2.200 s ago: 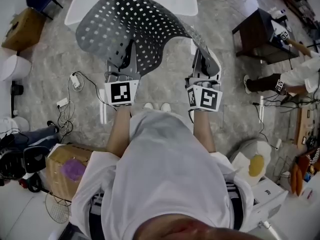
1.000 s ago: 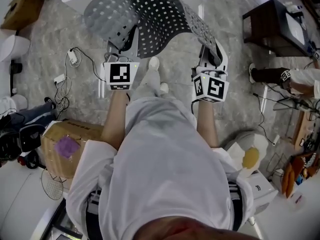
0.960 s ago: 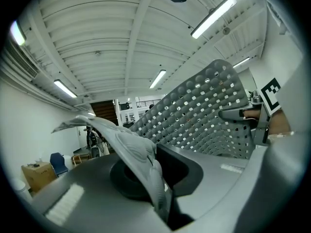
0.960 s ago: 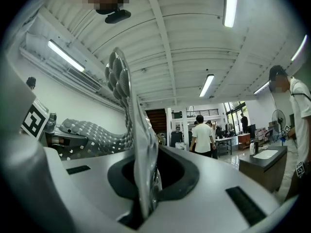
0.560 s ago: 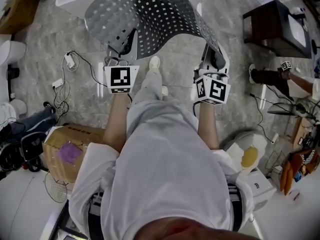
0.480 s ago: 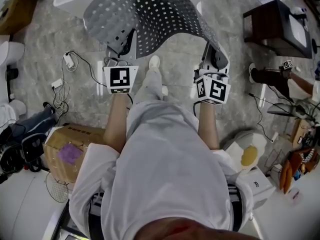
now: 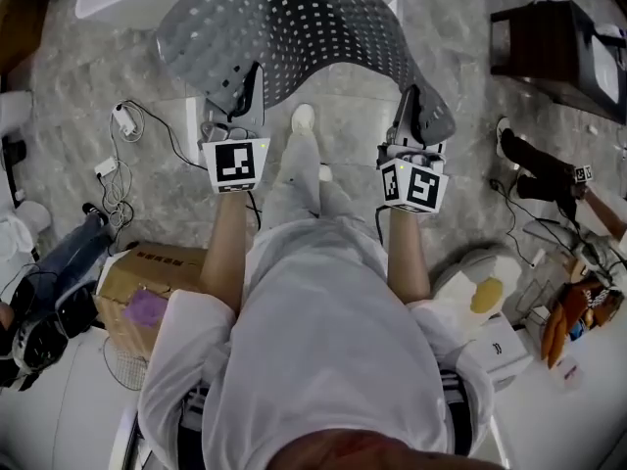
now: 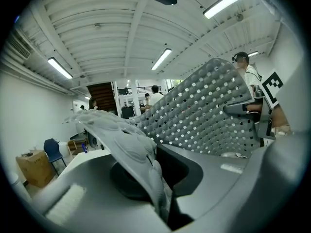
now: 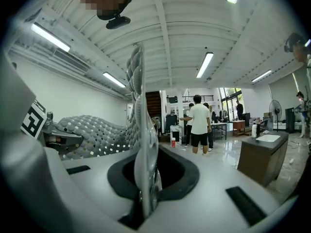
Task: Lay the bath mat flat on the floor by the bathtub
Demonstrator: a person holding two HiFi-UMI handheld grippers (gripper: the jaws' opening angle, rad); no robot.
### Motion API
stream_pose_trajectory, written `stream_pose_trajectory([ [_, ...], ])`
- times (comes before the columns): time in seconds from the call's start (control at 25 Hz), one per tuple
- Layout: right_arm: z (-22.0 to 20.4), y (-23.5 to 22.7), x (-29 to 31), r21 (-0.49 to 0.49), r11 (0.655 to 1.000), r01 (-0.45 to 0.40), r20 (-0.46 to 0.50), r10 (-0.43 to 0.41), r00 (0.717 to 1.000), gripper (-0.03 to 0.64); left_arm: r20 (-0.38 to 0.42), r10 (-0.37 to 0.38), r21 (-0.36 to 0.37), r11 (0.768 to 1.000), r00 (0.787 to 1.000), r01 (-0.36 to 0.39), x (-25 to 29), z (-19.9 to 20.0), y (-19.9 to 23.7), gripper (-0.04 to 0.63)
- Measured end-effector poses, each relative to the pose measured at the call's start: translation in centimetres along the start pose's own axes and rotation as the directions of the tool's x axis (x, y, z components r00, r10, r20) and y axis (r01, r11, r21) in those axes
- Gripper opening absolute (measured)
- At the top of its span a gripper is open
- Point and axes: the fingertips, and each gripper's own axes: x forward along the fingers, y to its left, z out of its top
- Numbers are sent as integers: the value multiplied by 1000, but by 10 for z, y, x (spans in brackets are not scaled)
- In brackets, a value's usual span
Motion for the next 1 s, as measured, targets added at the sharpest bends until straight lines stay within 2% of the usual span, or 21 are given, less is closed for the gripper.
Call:
stream_pose_trajectory([
  [0.24, -77, -10, 48, 17, 1000, 11, -20, -10, 1000, 17, 18, 6, -16, 1000, 1000, -6, 61, -67, -4, 23],
  [0.4, -137, -16, 70, 11, 1000, 17, -31, -17, 999, 17, -21, 0, -4, 1000, 1000, 0, 94, -125, -6, 23],
  [0.64, -233, -40, 97, 1, 1000, 5, -36, -5, 999, 17, -10, 7, -12, 1000, 1000, -7, 147, -204, -28, 21],
  [0.8, -301, -42, 111, -5, 1000, 6, -28, -6, 1000, 17, 2, 10, -43, 999, 1000, -10, 172, -267, -38, 21],
  [1.0, -388, -41, 123, -11, 1000, 4, -18, -4, 1000, 17, -30, -7, 6, 1000, 1000, 7, 200, -354, -47, 21],
])
